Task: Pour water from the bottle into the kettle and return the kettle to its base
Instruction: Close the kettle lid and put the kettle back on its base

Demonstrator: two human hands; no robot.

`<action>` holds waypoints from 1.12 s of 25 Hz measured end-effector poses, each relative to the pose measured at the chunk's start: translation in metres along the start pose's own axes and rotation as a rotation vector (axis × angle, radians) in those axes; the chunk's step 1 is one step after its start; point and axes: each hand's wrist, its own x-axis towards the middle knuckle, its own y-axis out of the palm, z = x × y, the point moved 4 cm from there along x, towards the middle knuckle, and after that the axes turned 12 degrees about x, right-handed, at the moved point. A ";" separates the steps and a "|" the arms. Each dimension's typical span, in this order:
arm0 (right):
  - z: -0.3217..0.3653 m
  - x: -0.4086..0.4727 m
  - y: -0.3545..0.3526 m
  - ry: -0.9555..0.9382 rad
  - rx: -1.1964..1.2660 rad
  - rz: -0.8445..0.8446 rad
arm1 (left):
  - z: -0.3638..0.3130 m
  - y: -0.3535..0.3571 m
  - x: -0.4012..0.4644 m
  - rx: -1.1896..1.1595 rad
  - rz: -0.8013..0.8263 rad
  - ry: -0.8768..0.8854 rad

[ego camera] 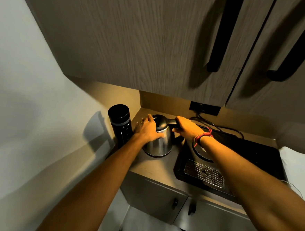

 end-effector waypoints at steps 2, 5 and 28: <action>0.000 -0.001 0.000 0.021 0.051 -0.085 | -0.002 0.001 0.005 0.030 -0.060 0.006; 0.007 -0.015 -0.005 0.009 0.100 -0.170 | -0.004 0.002 0.008 -0.022 -0.120 0.039; -0.125 -0.146 -0.125 0.307 0.173 -0.425 | -0.200 -0.042 -0.006 -0.081 -0.309 0.563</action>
